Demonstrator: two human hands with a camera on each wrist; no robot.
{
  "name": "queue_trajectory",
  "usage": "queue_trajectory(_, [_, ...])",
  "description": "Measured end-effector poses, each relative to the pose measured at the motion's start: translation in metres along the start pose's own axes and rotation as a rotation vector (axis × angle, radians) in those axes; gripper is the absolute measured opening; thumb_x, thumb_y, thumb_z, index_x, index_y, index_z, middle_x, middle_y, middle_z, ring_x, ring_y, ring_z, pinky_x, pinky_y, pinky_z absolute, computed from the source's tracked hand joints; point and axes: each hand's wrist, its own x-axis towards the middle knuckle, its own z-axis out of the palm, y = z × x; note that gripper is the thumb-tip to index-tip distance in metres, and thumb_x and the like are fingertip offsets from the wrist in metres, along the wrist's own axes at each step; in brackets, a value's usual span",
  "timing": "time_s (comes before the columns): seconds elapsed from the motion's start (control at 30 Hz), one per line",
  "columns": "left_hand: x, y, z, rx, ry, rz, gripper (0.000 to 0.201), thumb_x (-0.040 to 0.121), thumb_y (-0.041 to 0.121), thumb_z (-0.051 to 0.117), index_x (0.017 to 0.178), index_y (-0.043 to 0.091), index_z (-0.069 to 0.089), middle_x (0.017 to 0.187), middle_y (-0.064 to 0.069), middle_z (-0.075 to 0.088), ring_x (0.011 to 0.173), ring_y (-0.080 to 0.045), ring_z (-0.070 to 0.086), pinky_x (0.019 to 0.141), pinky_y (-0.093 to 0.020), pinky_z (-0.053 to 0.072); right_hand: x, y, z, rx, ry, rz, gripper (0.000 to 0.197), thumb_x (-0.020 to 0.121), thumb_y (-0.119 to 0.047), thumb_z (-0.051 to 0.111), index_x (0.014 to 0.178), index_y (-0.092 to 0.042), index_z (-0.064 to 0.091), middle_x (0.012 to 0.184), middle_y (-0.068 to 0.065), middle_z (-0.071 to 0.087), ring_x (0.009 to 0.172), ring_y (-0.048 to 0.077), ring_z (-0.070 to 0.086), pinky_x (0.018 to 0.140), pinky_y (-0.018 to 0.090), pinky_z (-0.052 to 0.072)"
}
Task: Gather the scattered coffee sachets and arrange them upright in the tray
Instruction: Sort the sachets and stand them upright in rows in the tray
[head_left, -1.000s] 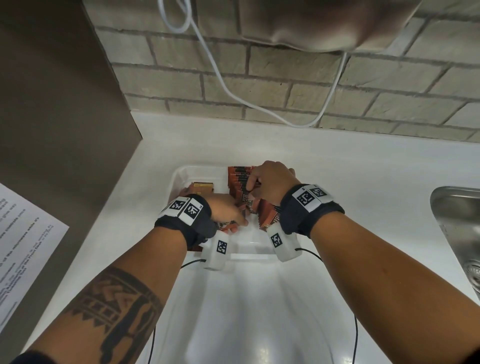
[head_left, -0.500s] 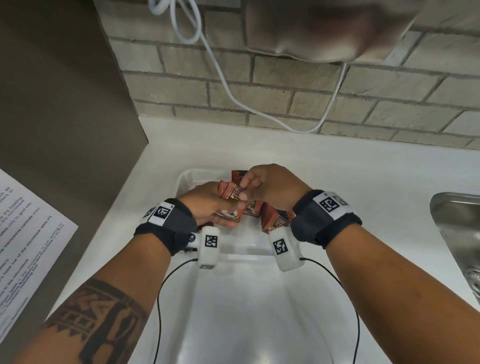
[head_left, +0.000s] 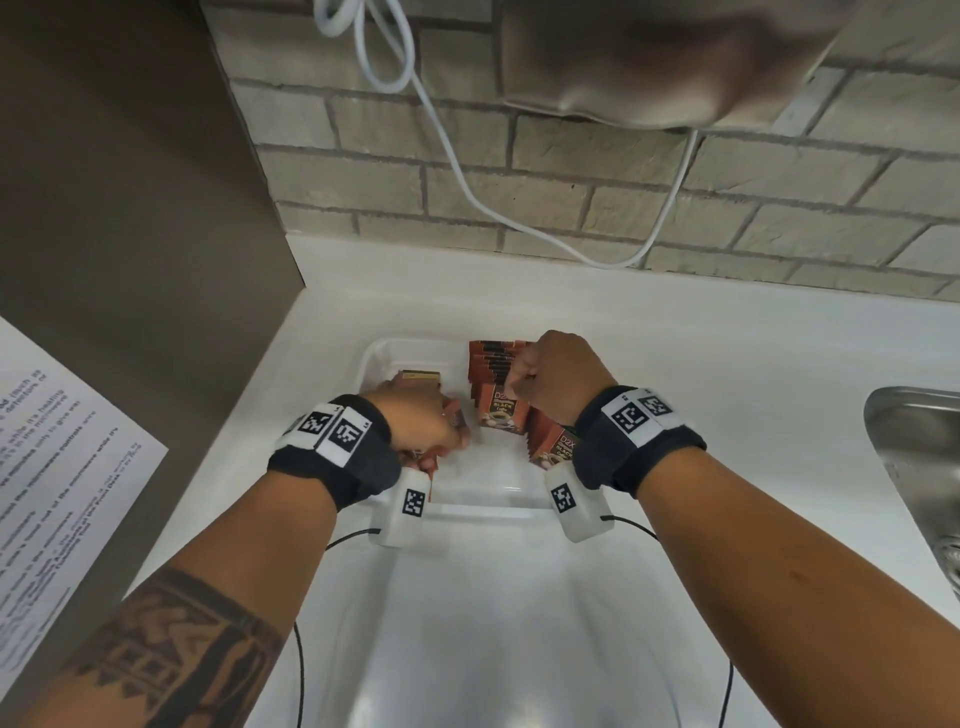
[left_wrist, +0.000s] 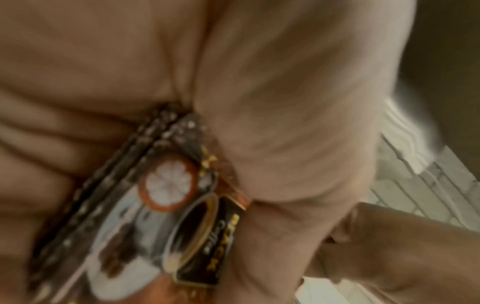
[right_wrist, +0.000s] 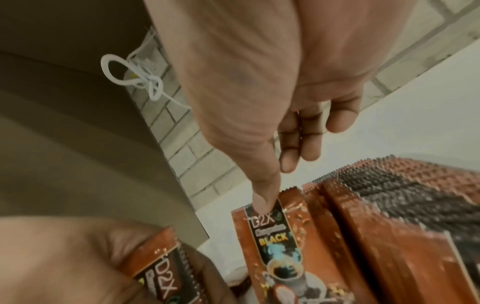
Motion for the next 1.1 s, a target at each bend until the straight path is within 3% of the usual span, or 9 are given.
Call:
queue_trajectory(0.13, [0.013, 0.017, 0.016, 0.086, -0.101, 0.012, 0.019, 0.093, 0.024, 0.065, 0.107, 0.011, 0.066, 0.078, 0.001, 0.066, 0.069, -0.018, 0.062, 0.063, -0.027, 0.052, 0.004, -0.006, 0.012, -0.168, 0.027, 0.023, 0.020, 0.084, -0.025, 0.056, 0.092, -0.022, 0.075, 0.099, -0.001, 0.067, 0.096, 0.022, 0.061, 0.087, 0.039, 0.054])
queue_trajectory(0.3, [0.031, 0.024, 0.027, 0.063, -0.157, -0.019, 0.015, 0.095, 0.017, 0.064, 0.108, 0.009, 0.064, 0.082, -0.002, 0.063, 0.063, -0.013, 0.056, 0.054, -0.020, 0.048, 0.010, -0.004, 0.016, -0.193, 0.019, 0.029, 0.022, 0.085, -0.027, 0.057, 0.095, -0.020, 0.075, 0.101, -0.002, 0.066, 0.103, 0.021, 0.057, 0.089, 0.039, 0.053])
queue_trajectory(0.43, [0.037, 0.023, 0.028, 0.044, -0.157, -0.008, 0.036, 0.095, 0.020, 0.064, 0.130, 0.009, 0.060, 0.086, -0.003, 0.063, 0.065, -0.014, 0.055, 0.049, -0.019, 0.046, 0.012, -0.002, 0.014, -0.234, -0.007, 0.007, 0.022, 0.089, -0.028, 0.056, 0.100, -0.023, 0.075, 0.110, 0.000, 0.057, 0.109, 0.024, 0.048, 0.088, 0.036, 0.045])
queue_trajectory(0.6, [0.041, 0.023, 0.027, 0.033, -0.151, -0.012, 0.043, 0.095, 0.023, 0.065, 0.135, 0.009, 0.057, 0.087, -0.003, 0.064, 0.066, -0.015, 0.057, 0.049, -0.019, 0.046, 0.014, 0.000, 0.012, -0.218, -0.003, -0.010, 0.023, 0.088, -0.026, 0.055, 0.101, -0.024, 0.074, 0.111, -0.001, 0.057, 0.108, 0.023, 0.049, 0.089, 0.037, 0.044])
queue_trajectory(0.73, [0.042, 0.023, 0.026, 0.052, -0.149, -0.017, 0.041, 0.095, 0.026, 0.065, 0.132, 0.010, 0.059, 0.089, -0.003, 0.065, 0.072, -0.018, 0.059, 0.052, -0.020, 0.046, 0.013, 0.000, 0.010, -0.187, -0.007, -0.022, 0.018, 0.084, -0.025, 0.060, 0.094, -0.026, 0.075, 0.106, -0.002, 0.060, 0.105, 0.022, 0.053, 0.091, 0.040, 0.047])
queue_trajectory(0.87, [0.041, 0.024, 0.025, 0.063, -0.153, -0.010, 0.040, 0.095, 0.026, 0.064, 0.131, 0.010, 0.060, 0.088, -0.002, 0.066, 0.073, -0.018, 0.060, 0.051, -0.019, 0.047, 0.011, 0.001, 0.008, -0.128, -0.007, -0.032, 0.013, 0.081, -0.023, 0.067, 0.075, -0.034, 0.070, 0.104, -0.005, 0.061, 0.104, 0.021, 0.054, 0.090, 0.039, 0.045])
queue_trajectory(1.0, [0.039, 0.023, 0.025, 0.046, -0.163, -0.006, 0.041, 0.095, 0.025, 0.065, 0.133, 0.012, 0.060, 0.087, -0.001, 0.066, 0.068, -0.014, 0.060, 0.048, -0.017, 0.047, 0.009, 0.003, 0.007, -0.119, -0.021, -0.048, 0.016, 0.082, -0.026, 0.071, 0.077, -0.040, 0.065, 0.107, -0.006, 0.055, 0.106, 0.019, 0.049, 0.088, 0.036, 0.037])
queue_trajectory(1.1, [0.037, 0.023, 0.025, 0.023, -0.171, -0.005, 0.039, 0.094, 0.024, 0.066, 0.131, 0.011, 0.061, 0.089, -0.003, 0.067, 0.068, -0.014, 0.061, 0.048, -0.018, 0.047, 0.008, 0.002, 0.006, -0.094, -0.007, -0.055, 0.017, 0.082, -0.026, 0.072, 0.075, -0.039, 0.064, 0.106, -0.007, 0.058, 0.106, 0.019, 0.051, 0.089, 0.036, 0.038])
